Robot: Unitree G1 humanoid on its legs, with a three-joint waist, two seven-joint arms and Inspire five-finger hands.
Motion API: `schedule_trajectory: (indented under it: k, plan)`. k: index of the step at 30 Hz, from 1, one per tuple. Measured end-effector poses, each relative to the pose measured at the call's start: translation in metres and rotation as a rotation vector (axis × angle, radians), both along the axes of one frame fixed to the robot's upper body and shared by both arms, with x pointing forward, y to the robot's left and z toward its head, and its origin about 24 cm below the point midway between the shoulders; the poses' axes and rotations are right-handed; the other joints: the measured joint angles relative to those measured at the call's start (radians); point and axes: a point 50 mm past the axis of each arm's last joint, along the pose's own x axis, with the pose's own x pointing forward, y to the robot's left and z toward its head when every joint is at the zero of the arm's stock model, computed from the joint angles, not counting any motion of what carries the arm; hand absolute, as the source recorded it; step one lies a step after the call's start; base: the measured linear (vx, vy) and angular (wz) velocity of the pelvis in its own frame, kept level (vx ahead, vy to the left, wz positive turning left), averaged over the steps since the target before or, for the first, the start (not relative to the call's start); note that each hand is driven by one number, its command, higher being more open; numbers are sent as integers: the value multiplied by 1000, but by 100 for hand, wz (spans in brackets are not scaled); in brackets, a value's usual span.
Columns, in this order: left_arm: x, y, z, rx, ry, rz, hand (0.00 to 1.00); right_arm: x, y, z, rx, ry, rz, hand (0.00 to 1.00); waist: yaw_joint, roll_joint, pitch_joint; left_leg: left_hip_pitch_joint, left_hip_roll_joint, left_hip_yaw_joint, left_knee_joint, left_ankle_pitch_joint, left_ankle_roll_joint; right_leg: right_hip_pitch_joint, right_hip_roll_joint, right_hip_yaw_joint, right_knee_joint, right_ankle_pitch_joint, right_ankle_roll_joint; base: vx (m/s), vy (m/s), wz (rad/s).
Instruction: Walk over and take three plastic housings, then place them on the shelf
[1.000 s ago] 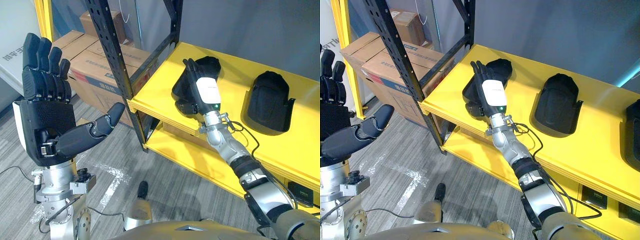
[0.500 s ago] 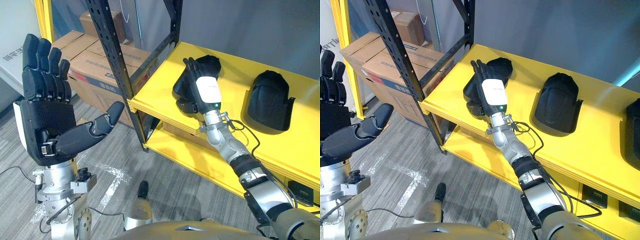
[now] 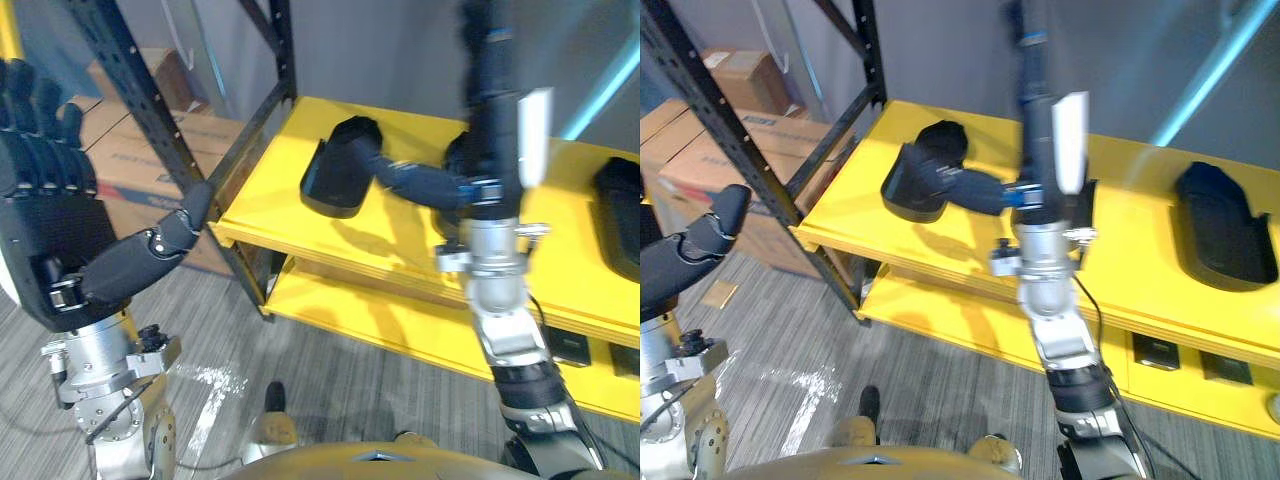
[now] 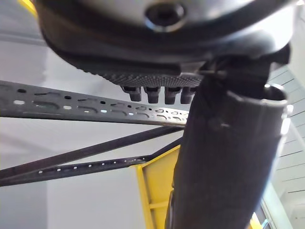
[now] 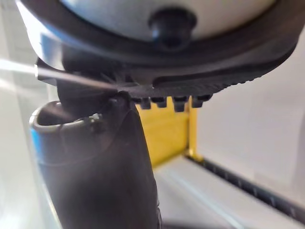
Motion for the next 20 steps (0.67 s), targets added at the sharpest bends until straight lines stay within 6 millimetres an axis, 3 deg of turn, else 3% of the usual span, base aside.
schedule_trajectory:
  k: [3, 6, 9, 10, 13, 14, 15, 17, 18, 20]
  plan:
    - [-8, 24, -3, -5, 17, 267, 100, -23, -55, -10, 60, 38, -246, 100, -29, -10, -24, 10, 9, 42, 0, -12, -4, -4, 11, 35, -30, 22, -3, 3, 2, -35]
    - [-21, 49, -15, -81, 46, 491, 100, -41, -80, -32, 119, 131, -407, 100, -52, -6, -45, 10, 18, 60, 0, -15, -7, -16, 22, 59, -47, 31, -5, 39, -18, -29]
    - [-58, 77, -41, -213, 73, 909, 100, -80, -107, -77, 232, 326, -628, 100, -79, 7, -56, 10, 22, 71, 0, -21, -14, -19, 28, 67, -55, 34, -1, 56, -23, -10]
    - [-78, 86, -53, -261, 77, 1106, 100, -96, -116, -97, 280, 414, -709, 100, -90, 12, -61, 11, 25, 77, 2, -25, -17, -18, 31, 71, -61, 36, -3, 62, -18, -14]
    - [-119, 106, -83, -378, 109, 1423, 100, -129, -131, -150, 413, 668, -836, 100, -95, 20, -76, 29, 38, 98, 2, -34, -26, -14, 42, 89, -65, 35, -7, 42, -24, -20]
    - [-129, 110, -99, -417, 171, 1470, 100, -140, -135, -173, 456, 793, -853, 100, -95, 23, -95, 29, 41, 103, 2, -38, -27, -17, 44, 92, -65, 33, -8, 7, -21, -10]
    - [-133, 111, -108, -444, 210, 1484, 100, -144, -136, -185, 475, 853, -858, 100, -94, 22, -102, 30, 42, 108, 0, -39, -28, -17, 44, 95, -65, 32, -9, -33, -12, -12]
    - [-144, 114, -151, -592, 401, 1475, 100, -156, -131, -228, 527, 1087, -837, 100, -92, 24, -119, 42, 48, 126, 0, -57, -30, -17, 49, 108, -65, 25, -15, -64, -4, -18]
    - [-145, 113, -162, -631, 457, 1455, 100, -159, -129, -238, 543, 1142, -828, 100, -90, 25, -121, 46, 48, 128, -1, -58, -30, -16, 50, 109, -66, 23, -12, -81, -3, -10]
    - [-140, 104, -212, -784, 728, 1301, 100, -166, -124, -281, 606, 1360, -785, 100, -90, 25, -122, 47, 48, 127, -1, -57, -27, -15, 48, 107, -63, 22, -12, -71, -2, 3]
